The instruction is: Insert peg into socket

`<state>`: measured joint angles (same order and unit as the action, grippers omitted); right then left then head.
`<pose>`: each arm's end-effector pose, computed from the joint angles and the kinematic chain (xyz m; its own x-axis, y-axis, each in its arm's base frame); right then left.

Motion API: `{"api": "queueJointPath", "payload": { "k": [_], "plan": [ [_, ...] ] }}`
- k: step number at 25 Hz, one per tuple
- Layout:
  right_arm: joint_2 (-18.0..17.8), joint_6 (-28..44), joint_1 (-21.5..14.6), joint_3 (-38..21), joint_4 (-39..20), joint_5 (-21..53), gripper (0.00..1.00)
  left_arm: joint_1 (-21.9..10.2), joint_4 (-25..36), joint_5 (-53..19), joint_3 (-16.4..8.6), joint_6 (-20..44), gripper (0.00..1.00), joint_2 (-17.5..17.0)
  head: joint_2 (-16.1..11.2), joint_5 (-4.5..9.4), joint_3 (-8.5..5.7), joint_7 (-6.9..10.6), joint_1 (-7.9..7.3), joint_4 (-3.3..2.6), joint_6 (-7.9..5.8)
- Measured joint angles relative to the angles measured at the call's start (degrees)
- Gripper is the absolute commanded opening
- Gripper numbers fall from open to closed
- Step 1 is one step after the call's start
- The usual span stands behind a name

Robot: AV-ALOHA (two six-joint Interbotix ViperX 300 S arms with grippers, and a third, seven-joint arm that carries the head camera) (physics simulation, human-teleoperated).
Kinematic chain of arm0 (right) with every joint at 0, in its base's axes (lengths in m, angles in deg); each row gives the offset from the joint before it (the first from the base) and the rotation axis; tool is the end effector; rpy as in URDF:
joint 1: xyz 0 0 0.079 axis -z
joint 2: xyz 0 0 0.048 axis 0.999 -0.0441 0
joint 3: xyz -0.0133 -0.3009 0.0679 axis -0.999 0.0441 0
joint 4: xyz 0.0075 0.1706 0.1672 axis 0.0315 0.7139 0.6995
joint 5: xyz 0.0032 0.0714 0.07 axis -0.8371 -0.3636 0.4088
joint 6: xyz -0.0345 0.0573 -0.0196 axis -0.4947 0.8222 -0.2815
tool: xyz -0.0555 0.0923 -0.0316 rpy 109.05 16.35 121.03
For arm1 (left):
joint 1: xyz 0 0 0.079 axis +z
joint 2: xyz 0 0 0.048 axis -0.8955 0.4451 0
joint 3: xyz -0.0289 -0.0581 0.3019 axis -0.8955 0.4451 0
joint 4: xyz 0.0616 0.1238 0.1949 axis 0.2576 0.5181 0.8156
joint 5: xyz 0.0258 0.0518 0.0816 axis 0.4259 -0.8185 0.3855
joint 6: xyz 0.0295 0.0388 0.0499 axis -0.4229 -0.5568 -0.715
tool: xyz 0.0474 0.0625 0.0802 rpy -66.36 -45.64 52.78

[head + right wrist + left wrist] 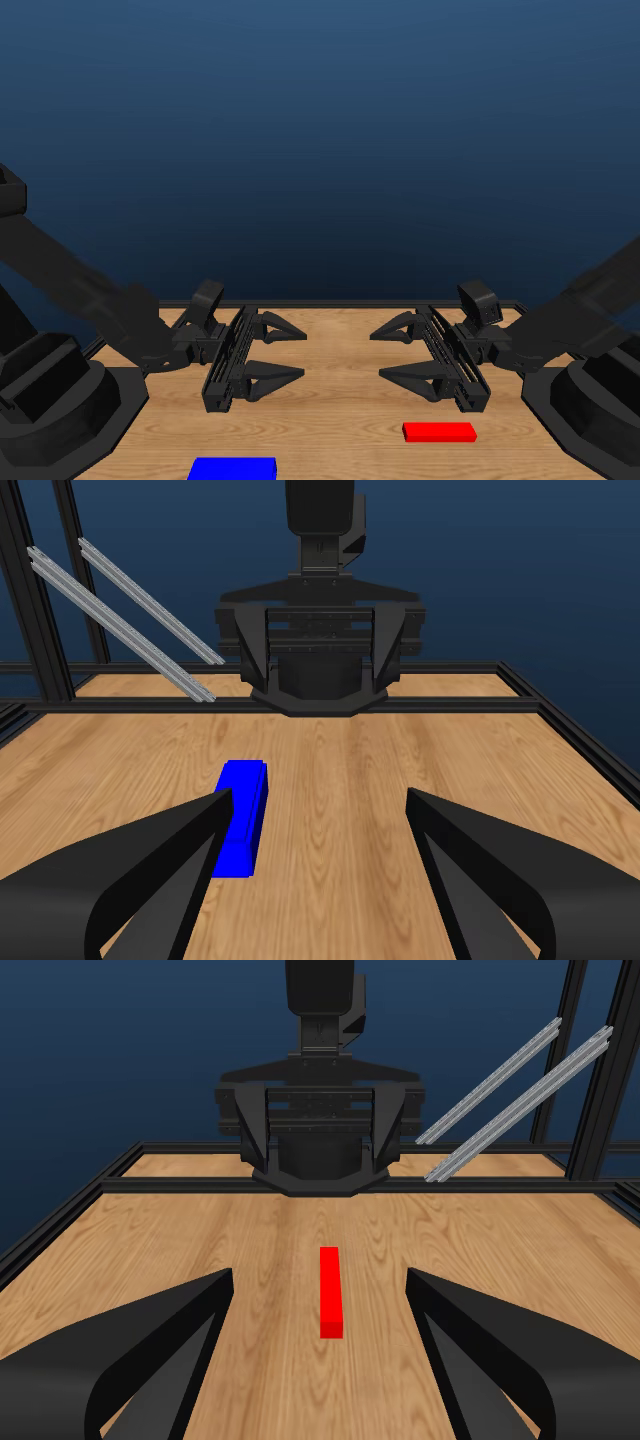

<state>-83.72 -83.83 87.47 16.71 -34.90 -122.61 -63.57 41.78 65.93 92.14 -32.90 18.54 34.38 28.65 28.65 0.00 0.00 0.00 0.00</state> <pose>0.4059 0.0001 0.1481 0.9997 0.0003 -0.0250 -0.0003 1.0000 0.0000 0.4057 -0.0001 0.1482 0.9997 0.0000 -0.0249 0.0000 1.0000 0.0000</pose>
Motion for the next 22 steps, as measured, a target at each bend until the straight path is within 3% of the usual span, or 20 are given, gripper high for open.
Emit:
{"api": "queueJointPath", "payload": {
  "k": [3,7,13,22],
  "plan": [
    [0.13,1.39,-1.76,-0.13,3.58,5.99,1.0,-2.27,-0.93,3.91,2.66,3.5,1.0,-0.98,-0.15,5.7,-1.91,0.09,-0.09,0.14,0.55],
    [0.2,2.49,-1.88,-0.12,4.55,10.16,1.0,-2.39,0.65,6.93,3.51,4.65,1.0,-0.24,-0.7,9.5,-2.78,0.21,-0.26,0.26,0.94],
    [1.06,3.76,-1.89,0.43,5.17,13.61,1.0,-1.98,-2.13,5.67,4.33,7.68,1.0,1.07,-2.4,11.73,-3.15,-0.12,-0.18,0.25,1.06],
    [0.17,3.32,-4.64,-2.16,6.75,18.56,1.0,-9.05,-13.47,-21.63,5.17,10.1,1.0,-4.12,-3.96,14.16,-3.15,-2.33,-0.08,0.72,2.63]
  ]
}}
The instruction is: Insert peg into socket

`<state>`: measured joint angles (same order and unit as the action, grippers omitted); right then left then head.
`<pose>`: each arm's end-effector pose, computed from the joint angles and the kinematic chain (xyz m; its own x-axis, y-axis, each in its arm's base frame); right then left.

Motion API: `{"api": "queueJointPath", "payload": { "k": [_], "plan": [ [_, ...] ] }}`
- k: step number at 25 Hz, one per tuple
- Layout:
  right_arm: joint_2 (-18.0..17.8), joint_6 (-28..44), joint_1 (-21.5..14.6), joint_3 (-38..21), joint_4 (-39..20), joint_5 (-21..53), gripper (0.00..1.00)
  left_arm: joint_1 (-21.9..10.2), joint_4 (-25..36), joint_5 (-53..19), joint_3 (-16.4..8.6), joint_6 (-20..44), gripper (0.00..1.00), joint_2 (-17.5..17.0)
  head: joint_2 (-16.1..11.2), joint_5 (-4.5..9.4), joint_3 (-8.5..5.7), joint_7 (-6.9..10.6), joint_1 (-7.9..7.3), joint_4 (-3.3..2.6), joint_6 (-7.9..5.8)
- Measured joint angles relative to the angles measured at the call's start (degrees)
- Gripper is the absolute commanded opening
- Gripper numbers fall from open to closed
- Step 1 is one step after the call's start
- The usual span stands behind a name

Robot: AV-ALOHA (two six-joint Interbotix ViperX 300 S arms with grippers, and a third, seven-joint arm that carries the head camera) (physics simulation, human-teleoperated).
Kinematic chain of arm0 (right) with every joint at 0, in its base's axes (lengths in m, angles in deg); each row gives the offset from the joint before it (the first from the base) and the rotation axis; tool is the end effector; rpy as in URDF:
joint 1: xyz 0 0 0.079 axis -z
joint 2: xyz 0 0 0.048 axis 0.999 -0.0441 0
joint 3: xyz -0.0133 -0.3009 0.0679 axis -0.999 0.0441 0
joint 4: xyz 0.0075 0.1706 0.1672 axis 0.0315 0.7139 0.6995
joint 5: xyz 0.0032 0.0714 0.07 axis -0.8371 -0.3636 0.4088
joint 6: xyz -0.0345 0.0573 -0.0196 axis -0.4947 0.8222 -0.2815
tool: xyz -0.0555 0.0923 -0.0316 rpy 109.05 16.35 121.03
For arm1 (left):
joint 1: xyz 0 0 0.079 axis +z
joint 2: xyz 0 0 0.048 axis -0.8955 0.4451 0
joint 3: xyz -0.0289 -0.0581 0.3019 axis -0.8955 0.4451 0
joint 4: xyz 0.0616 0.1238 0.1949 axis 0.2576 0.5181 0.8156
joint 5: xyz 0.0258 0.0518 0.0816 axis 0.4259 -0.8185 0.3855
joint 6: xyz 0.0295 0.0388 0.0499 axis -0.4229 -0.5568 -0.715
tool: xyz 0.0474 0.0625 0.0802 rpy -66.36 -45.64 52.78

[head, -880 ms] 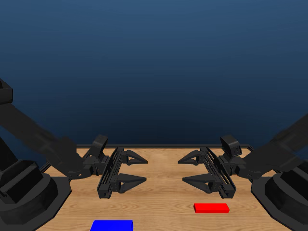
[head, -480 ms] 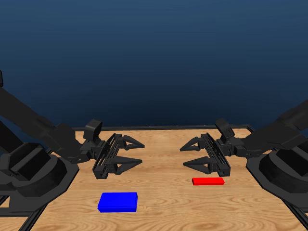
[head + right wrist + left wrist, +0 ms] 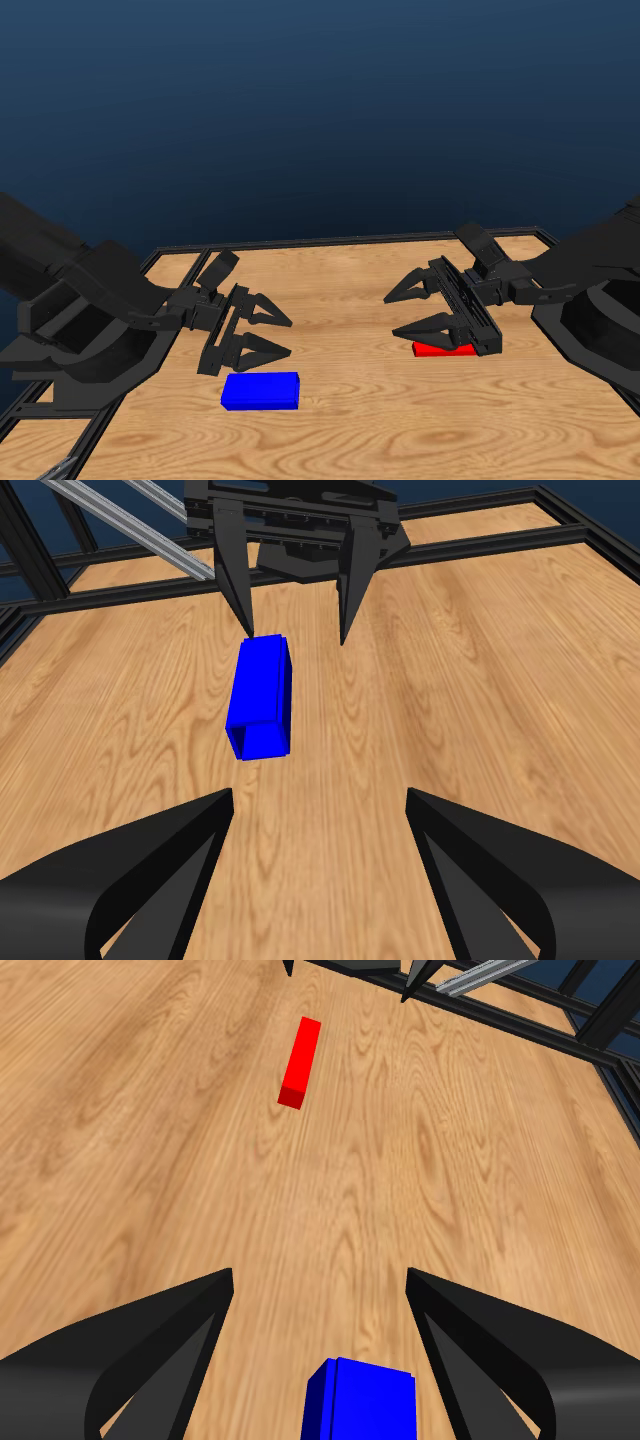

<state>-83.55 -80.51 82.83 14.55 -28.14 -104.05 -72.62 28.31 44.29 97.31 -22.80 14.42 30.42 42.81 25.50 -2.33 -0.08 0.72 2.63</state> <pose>0.4068 0.0205 0.1051 0.9520 0.0080 -0.3059 0.0317 0.9917 0.1246 0.3595 -0.0340 0.0752 0.9089 -0.0164 -0.4168 -0.1123 0.9527 -0.2825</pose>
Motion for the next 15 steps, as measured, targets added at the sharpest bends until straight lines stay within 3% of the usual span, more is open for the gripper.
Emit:
{"api": "queueJointPath", "payload": {
  "k": [7,15],
  "plan": [
    [-0.89,-0.06,-1.31,-1.02,0.7,0.86,1.0,-4.3,-1.82,-12.31,0.45,3.13,1.0,-1.14,0.0,1.28,0.21,-0.31,-0.23,0.21,0.76],
    [-1.06,0.14,-2.32,-1.1,2.15,0.87,1.0,-8.27,-2.86,-14.8,0.0,9.9,1.0,6.31,-0.07,2.17,0.58,0.55,-0.43,0.2,0.72]
  ]
}}
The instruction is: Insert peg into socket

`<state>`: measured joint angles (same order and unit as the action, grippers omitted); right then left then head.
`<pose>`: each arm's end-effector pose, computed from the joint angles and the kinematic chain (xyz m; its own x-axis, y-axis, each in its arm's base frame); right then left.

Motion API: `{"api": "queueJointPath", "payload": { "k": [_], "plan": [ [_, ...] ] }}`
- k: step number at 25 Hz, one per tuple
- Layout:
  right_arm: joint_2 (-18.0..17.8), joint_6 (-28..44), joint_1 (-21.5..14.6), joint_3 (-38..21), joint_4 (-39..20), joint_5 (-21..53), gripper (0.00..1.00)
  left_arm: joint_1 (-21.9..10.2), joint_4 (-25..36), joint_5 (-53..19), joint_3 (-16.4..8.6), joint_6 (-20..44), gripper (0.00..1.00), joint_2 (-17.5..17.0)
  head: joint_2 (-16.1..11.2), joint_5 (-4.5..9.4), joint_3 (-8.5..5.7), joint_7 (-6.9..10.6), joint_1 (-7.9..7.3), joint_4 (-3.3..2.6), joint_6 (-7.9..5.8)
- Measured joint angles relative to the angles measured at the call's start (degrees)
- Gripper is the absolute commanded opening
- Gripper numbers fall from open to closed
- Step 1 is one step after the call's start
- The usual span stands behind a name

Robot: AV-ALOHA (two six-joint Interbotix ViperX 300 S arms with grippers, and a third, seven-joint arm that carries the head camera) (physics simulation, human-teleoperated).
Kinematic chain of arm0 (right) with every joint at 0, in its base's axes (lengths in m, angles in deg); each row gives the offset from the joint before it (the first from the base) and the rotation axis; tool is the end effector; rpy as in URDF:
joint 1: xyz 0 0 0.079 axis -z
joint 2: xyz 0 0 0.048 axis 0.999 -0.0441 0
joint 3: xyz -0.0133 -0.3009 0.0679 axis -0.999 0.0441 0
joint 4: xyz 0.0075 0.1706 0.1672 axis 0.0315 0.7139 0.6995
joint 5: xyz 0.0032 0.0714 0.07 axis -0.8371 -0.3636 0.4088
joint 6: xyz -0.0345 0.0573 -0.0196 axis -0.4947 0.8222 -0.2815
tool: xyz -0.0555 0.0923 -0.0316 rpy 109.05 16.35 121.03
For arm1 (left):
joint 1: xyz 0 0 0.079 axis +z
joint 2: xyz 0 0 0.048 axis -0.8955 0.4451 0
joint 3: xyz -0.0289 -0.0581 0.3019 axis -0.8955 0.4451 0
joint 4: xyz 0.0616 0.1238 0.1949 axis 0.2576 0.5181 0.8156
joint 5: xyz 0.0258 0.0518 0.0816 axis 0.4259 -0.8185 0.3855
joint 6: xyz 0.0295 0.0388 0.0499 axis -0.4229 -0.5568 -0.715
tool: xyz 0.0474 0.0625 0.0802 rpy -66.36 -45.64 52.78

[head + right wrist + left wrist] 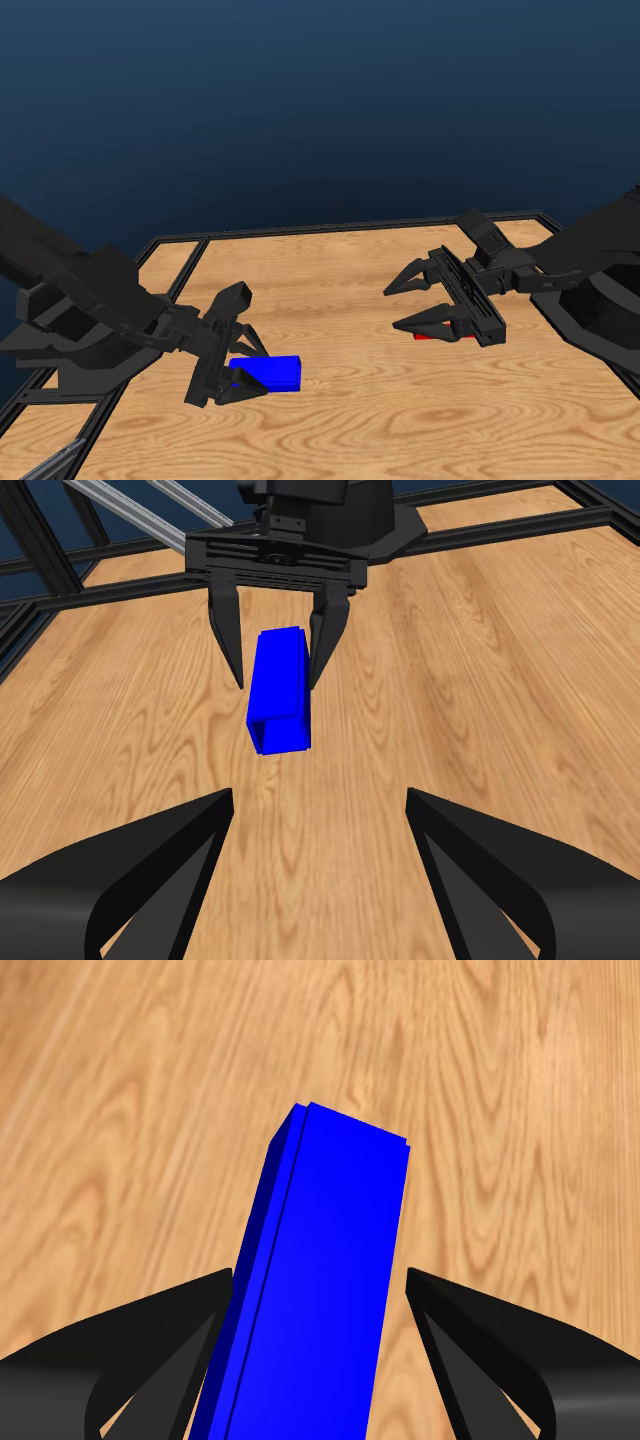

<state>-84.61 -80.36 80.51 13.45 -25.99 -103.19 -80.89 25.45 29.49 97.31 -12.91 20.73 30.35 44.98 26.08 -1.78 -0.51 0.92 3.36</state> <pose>0.4107 0.0339 0.1017 0.9467 0.0259 -0.3212 0.0234 0.9886 0.1487 0.3141 -0.0813 -0.0009 0.6877 -0.1227 -0.7156 -0.2047 0.9129 -0.3532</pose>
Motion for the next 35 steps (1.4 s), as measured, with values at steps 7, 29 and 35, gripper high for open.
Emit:
{"api": "queueJointPath", "payload": {
  "k": [7,29,35],
  "plan": [
    [0.78,-0.45,0.82,2.78,2.6,2.25,1.0,-1.11,-2.07,3.94,0.78,1.66,0.0,3.24,0.0,0.11,0.15,0.99,-0.39,0.0,-0.29],
    [-4.42,8.41,-0.46,12.87,5.9,7.98,0.98,-3.93,-5.69,8.2,1.75,0.1,0.0,3.09,0.0,-0.6,0.23,3.84,0.71,-1.05,-3.11],
    [-6.17,7.18,1.04,13.32,7.5,5.26,0.0,-3.9,-6.27,8.81,2.26,-0.35,0.0,2.18,0.0,-0.63,0.23,3.54,0.79,-1.03,-3.03]
  ]
}}
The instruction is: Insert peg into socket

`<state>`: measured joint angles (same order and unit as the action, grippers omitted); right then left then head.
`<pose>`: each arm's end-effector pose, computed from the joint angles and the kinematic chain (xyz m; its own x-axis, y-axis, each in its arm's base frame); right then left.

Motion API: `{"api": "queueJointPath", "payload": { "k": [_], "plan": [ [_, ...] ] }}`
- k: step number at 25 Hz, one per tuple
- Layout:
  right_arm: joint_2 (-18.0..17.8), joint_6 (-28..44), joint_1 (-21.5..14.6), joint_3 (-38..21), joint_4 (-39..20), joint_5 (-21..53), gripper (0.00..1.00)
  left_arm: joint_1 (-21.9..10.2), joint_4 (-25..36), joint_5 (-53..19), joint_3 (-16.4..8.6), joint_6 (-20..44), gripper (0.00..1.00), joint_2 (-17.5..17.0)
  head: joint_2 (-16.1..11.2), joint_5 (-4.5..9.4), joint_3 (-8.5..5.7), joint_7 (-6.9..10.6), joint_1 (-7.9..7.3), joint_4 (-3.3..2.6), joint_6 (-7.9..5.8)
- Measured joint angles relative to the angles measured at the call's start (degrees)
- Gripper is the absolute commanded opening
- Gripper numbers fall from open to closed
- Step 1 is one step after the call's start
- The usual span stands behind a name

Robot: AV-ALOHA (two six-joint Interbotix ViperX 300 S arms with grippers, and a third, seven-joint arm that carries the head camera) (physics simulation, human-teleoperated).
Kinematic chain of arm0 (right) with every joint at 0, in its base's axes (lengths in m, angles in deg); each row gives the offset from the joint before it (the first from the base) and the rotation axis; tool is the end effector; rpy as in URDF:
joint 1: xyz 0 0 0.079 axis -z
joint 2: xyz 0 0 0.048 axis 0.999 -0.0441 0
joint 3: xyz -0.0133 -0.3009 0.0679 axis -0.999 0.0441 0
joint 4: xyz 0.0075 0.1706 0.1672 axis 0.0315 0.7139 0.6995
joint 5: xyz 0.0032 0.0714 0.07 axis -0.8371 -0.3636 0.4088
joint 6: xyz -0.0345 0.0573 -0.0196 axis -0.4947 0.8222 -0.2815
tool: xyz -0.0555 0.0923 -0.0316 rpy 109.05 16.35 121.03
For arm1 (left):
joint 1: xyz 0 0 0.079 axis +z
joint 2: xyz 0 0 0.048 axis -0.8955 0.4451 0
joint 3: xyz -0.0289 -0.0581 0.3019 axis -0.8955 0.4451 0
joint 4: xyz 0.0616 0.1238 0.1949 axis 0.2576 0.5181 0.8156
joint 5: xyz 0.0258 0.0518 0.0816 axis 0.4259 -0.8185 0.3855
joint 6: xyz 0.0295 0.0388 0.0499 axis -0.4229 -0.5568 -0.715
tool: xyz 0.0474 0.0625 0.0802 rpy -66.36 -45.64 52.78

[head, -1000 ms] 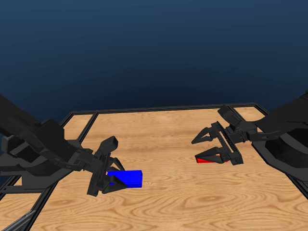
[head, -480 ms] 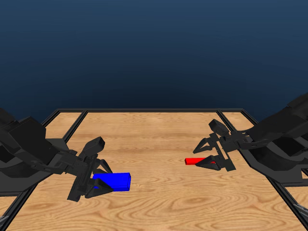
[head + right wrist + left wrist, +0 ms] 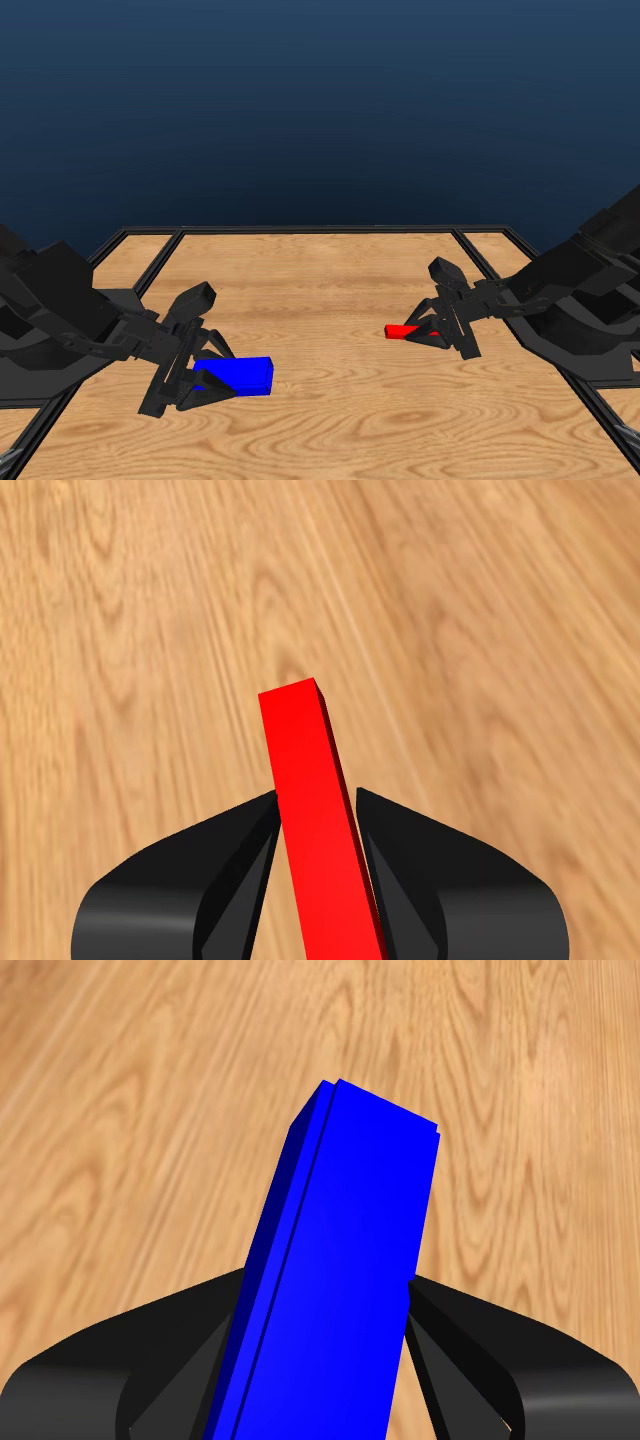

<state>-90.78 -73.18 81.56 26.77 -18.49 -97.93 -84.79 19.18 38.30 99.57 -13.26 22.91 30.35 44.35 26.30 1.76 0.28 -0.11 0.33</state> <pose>0.3004 0.0054 -0.0229 0.7199 -0.0670 -0.6909 0.2915 0.9325 0.2133 0.3074 -0.0854 -0.0050 0.7380 -0.0996 -0.6674 -0.2245 0.8964 -0.3821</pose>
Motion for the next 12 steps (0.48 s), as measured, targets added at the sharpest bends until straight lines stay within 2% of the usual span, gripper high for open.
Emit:
{"api": "queueJointPath", "payload": {
  "k": [2,5,12],
  "plan": [
    [0.4,-0.8,-1.32,-1.05,0.09,0.41,0.0,0.33,0.13,-0.12,0.0,-0.49,0.0,-0.72,0.02,-0.02,0.0,-0.01,0.01,0.0,0.03],
    [3.1,-3.42,-2.6,-3.29,0.11,2.12,0.0,0.82,0.25,-1.73,-0.36,-2.2,0.0,-1.33,0.11,-0.07,0.0,0.0,0.0,0.01,0.06],
    [7.32,-8.23,-3.96,-11.38,-1.58,9.76,0.0,1.97,0.21,-4.72,-3.43,-5.77,0.0,-5.15,0.4,-0.07,0.0,-0.17,-0.5,0.25,0.32]
  ]
}}
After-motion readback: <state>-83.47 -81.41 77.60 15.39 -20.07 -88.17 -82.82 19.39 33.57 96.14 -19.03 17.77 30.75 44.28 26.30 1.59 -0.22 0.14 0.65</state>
